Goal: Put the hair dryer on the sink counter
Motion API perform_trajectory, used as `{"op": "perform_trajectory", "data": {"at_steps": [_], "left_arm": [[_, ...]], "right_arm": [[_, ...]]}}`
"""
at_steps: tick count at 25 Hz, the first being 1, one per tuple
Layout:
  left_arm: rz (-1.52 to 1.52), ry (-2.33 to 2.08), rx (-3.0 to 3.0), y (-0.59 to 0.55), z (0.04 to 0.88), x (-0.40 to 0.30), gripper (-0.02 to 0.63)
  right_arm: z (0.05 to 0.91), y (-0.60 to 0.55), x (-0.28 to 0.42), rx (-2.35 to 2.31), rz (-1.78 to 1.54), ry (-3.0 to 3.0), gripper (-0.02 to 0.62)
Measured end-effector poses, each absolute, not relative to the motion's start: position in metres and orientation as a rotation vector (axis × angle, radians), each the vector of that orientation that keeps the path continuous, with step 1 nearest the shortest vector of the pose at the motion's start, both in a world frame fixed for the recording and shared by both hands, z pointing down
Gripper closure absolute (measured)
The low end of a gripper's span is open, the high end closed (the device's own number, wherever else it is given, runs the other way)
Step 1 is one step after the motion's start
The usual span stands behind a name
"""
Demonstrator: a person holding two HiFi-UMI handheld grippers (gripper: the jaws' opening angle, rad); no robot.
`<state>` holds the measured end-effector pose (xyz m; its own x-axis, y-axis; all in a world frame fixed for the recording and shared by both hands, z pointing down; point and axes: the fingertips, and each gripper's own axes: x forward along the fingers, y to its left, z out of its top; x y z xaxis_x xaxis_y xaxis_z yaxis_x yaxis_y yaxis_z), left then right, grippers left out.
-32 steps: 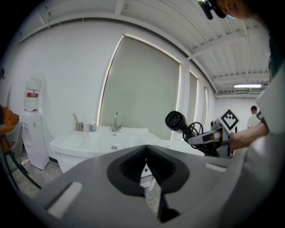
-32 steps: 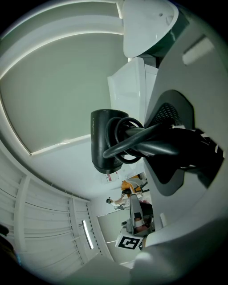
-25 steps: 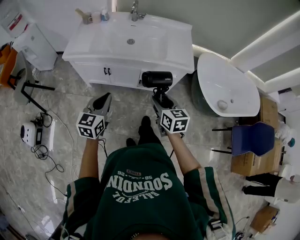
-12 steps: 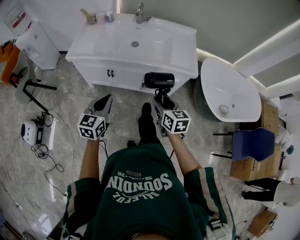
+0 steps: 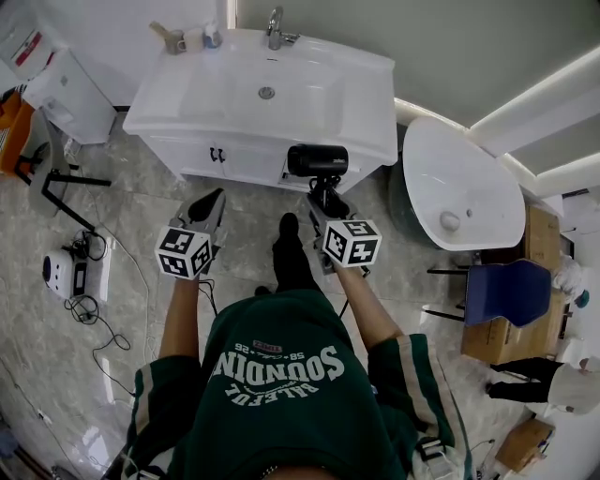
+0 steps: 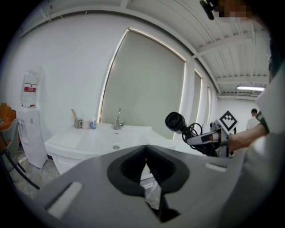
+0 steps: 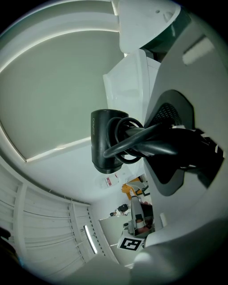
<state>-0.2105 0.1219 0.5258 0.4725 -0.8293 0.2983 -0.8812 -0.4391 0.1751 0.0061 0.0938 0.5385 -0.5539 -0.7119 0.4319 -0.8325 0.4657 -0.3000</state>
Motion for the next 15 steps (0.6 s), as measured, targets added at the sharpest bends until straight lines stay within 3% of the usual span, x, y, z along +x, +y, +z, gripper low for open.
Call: {"op": "perform_trajectory", "data": {"at_steps": [15], "left_arm": [[0.274,-1.5,2.385,-0.034,0.516,-0.205,0.554]], "right_arm": [[0.542,-0.075,0.008,1.276,0.756,-2.473,0.41]]}}
